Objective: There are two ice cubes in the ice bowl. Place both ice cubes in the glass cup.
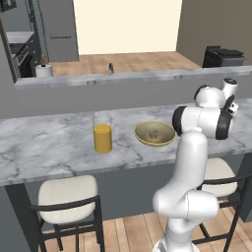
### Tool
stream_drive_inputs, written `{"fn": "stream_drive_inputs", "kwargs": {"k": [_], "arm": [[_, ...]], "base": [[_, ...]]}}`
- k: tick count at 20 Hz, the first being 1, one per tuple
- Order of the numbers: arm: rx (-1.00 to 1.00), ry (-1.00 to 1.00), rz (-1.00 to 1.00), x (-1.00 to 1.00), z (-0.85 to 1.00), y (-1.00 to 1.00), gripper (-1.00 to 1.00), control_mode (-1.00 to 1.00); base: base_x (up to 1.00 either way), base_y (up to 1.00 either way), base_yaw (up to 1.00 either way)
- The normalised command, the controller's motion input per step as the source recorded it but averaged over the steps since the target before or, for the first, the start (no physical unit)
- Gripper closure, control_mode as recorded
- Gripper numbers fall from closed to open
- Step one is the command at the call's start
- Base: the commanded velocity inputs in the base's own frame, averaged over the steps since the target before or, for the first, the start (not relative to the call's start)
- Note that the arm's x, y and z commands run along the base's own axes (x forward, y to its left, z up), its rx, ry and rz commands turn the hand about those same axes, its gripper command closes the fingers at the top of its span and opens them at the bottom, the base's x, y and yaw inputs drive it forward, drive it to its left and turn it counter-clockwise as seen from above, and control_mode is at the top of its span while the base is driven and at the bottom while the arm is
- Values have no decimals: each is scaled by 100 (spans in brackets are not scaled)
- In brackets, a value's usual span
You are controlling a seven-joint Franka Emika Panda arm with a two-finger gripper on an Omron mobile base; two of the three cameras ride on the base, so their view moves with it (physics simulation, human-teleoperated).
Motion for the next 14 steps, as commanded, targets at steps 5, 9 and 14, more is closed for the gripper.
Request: {"fn": "stream_drive_inputs", "kwargs": {"k": [5, 9, 14], "arm": [[0, 0, 0, 8, -9, -4, 100, -100], [0, 0, 0, 8, -10, 0, 100, -100], [0, 0, 0, 14, -8, 0, 100, -100]], "base": [[0, 0, 0], [0, 0, 0], [0, 0, 0]]}}
